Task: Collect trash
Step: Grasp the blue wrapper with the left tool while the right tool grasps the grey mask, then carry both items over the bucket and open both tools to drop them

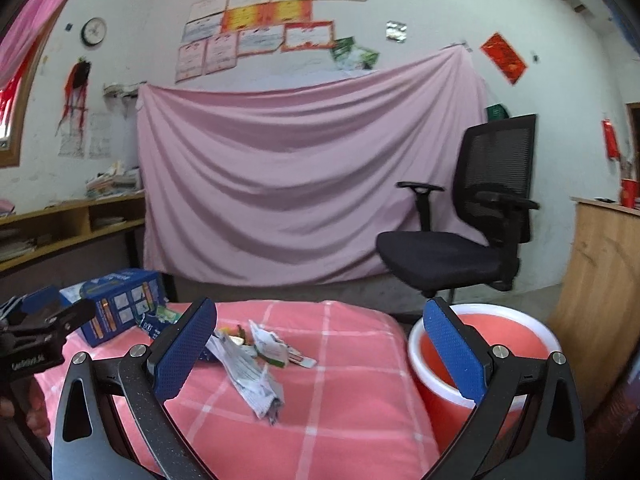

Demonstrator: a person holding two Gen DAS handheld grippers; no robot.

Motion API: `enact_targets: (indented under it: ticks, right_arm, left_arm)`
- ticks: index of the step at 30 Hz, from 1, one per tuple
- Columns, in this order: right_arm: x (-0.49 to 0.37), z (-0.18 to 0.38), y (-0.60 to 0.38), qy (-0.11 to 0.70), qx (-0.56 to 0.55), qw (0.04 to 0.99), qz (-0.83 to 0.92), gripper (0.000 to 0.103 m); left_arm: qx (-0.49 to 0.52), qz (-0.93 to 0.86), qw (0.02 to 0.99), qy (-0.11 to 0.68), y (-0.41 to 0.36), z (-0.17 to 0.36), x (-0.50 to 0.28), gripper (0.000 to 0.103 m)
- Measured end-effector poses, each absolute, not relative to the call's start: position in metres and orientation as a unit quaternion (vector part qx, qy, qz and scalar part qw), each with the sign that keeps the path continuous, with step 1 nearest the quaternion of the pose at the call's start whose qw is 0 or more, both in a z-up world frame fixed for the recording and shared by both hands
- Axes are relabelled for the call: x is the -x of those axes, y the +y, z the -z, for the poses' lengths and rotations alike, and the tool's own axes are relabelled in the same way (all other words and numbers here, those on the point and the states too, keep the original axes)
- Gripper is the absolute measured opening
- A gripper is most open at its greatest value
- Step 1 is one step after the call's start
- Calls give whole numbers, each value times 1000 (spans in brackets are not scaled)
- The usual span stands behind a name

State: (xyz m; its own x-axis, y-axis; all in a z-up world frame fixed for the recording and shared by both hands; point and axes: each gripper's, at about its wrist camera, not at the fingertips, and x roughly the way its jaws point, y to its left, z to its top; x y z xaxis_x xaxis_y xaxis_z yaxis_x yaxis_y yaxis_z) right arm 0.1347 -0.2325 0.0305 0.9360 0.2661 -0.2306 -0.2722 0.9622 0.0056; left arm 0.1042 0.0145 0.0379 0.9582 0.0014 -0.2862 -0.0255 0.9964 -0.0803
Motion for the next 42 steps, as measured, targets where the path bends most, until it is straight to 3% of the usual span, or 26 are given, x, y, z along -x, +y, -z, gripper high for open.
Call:
enact_targets:
  ticks: [7, 9, 11, 13, 15, 20, 23, 29, 31, 34, 42]
  right_arm:
    - [-185, 1, -204, 236, 44, 957, -162, 103]
    - [-196, 11, -202, 272, 44, 945, -174, 103]
    - [-206, 18, -200, 303, 40, 934, -185, 103]
    - [-213, 22, -200, 326, 34, 924, -198, 103]
    - [-221, 28, -198, 350, 32, 912, -212, 99]
    - [-236, 41, -183, 397, 38, 885, -241, 88]
    - [-242, 49, -173, 420, 48, 870, -255, 83]
    - [-245, 57, -170, 439, 55, 857, -264, 53]
    - [-244, 55, -174, 436, 47, 859, -266, 35]
    - [-243, 52, -181, 430, 30, 861, -270, 24]
    - [-226, 30, -197, 357, -6, 892, -278, 17]
  left_arm:
    - [56, 7, 977, 207, 21, -17, -144, 98]
    - [65, 19, 972, 224, 22, -11, -153, 92]
    - [76, 36, 966, 245, 22, -7, -163, 78]
    - [91, 52, 960, 259, 24, -6, -172, 70]
    - [104, 62, 955, 269, 26, -6, -179, 62]
    - [127, 79, 938, 312, 29, -1, -195, 29]
    - [137, 86, 932, 325, 32, -1, -198, 20]
    - [127, 84, 932, 329, 32, -4, -194, 15]
    - [120, 78, 934, 327, 29, -5, -191, 15]
    - [108, 74, 939, 319, 26, -6, -185, 14]
    - [74, 57, 955, 283, 5, -11, -160, 12]
